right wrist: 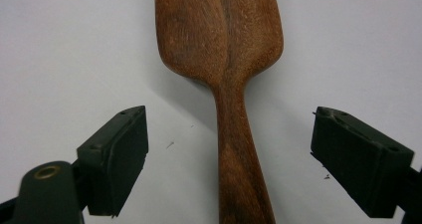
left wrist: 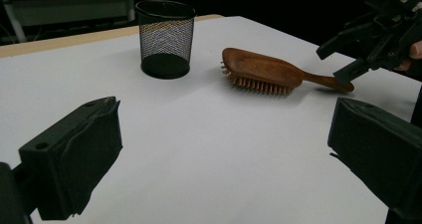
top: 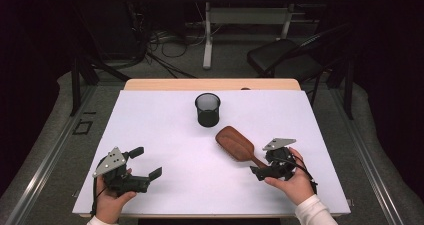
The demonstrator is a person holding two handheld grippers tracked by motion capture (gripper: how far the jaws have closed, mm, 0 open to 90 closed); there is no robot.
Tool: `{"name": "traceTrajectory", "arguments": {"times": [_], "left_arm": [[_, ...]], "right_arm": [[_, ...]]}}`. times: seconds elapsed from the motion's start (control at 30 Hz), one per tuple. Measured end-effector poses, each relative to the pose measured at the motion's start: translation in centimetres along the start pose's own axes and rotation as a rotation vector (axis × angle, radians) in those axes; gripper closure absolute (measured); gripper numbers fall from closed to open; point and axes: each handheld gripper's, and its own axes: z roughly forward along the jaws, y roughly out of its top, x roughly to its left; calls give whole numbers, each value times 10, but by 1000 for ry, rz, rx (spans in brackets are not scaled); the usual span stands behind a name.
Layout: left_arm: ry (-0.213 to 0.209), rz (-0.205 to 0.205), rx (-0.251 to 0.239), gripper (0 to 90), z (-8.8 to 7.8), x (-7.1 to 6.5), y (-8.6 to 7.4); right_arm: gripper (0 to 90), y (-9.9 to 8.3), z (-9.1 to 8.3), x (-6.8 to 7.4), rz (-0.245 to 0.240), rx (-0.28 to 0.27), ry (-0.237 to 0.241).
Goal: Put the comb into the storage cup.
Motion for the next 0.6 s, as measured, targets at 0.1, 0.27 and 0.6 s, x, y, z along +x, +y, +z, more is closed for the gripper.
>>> {"name": "traceTrajectory", "arguments": {"times": [0.1,0.27,0.6], "left_arm": [[-1,-3,1,5,0,0,0],[0,-4,4,6,0,0,-1],[0,-4,12,6,2,1,-2]], "right_arm": [[152,2,3,-1,2,20,6],[162,7,12,-4,-5,64,18],[252,13,21,-8,-14,122,34]]}}
